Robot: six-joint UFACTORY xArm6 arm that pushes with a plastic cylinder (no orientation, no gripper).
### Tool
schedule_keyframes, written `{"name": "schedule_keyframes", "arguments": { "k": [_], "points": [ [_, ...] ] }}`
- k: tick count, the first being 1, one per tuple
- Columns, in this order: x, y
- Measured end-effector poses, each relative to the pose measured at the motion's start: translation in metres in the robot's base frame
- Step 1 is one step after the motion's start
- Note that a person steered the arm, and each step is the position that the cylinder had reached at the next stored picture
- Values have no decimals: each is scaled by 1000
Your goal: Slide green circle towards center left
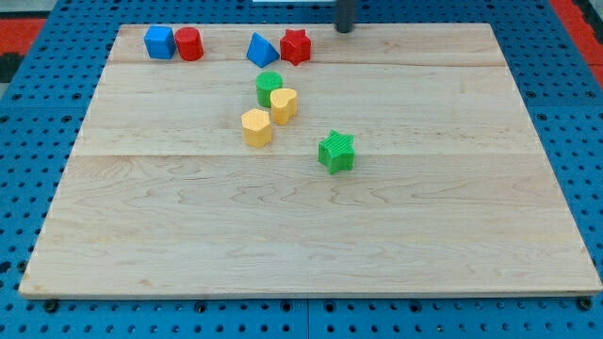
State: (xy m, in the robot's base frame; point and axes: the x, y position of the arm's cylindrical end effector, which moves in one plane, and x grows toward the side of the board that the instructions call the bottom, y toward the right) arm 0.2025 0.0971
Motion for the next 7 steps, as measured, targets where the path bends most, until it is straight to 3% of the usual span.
{"name": "schedule_keyframes", "arguments": {
  "k": [1, 2, 4, 7],
  "points": [
    [42, 30],
    [94, 8],
    [103, -15],
    [126, -149]
  ]
}}
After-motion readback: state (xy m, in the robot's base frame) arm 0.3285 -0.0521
